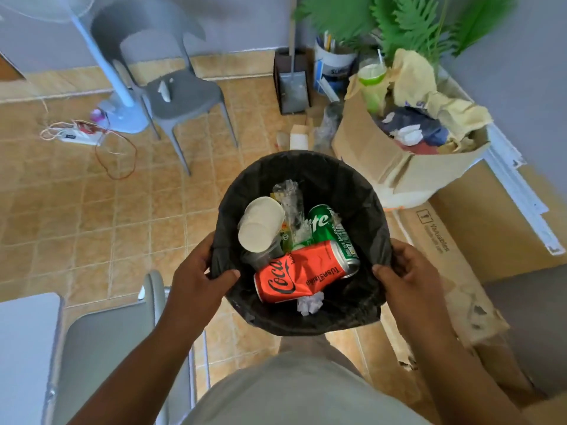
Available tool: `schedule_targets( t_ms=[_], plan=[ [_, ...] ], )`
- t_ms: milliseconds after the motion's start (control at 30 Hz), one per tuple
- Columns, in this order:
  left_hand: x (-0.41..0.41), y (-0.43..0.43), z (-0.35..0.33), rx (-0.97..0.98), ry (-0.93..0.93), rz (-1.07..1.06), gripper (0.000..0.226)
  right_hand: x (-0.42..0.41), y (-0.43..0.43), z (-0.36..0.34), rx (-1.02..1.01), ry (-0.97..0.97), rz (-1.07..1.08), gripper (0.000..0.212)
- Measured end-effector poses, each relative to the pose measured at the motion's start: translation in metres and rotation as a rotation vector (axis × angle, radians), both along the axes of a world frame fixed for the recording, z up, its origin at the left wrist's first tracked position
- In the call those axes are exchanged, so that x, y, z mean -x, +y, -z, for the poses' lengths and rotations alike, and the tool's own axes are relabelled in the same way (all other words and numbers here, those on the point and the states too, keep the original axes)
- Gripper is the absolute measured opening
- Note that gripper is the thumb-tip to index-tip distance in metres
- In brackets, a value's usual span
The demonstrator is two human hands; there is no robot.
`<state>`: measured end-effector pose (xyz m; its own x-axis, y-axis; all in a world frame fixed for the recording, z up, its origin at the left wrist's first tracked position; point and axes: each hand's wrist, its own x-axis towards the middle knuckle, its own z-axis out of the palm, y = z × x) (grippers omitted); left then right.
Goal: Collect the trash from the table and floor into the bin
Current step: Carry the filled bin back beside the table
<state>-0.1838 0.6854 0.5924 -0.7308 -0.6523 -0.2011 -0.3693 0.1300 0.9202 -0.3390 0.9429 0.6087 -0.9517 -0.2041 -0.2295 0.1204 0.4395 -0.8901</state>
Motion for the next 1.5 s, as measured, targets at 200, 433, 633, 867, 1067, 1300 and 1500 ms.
schedule_targets(
  t_ms=[200,433,633,867,1067,1300,1500],
  plan=[
    [0.053,-0.04,-0.012,0.024,0.003,-0.2,0.092,0.104,-0.074,-0.007,0.053,-0.057,-0.191,0.039],
    [0.092,-0.091,-0.011,0.008,0.055,-0.406,0.077,0.189,-0.178,-0.017,0.04,-0.023,-0.423,0.044],
    [0.11,-0.171,0.002,-0.017,0.104,-0.508,0.082,0.228,-0.284,-0.013,0.057,-0.047,-0.532,0.04],
    [0.121,-0.296,0.008,-0.17,0.18,-0.59,0.07,0.246,-0.427,-0.016,-0.016,-0.03,-0.62,0.047],
    [0.113,-0.389,0.0,-0.221,0.291,-0.71,0.069,0.253,-0.544,-0.026,0.033,0.005,-0.705,0.042],
    [0.094,-0.456,-0.01,-0.185,0.348,-0.893,0.069,0.245,-0.665,-0.033,0.043,0.059,-0.886,0.041],
    [0.074,-0.501,-0.001,-0.16,0.351,-1.119,0.069,0.229,-0.779,-0.013,0.03,0.043,-1.121,0.04]
  ],
)
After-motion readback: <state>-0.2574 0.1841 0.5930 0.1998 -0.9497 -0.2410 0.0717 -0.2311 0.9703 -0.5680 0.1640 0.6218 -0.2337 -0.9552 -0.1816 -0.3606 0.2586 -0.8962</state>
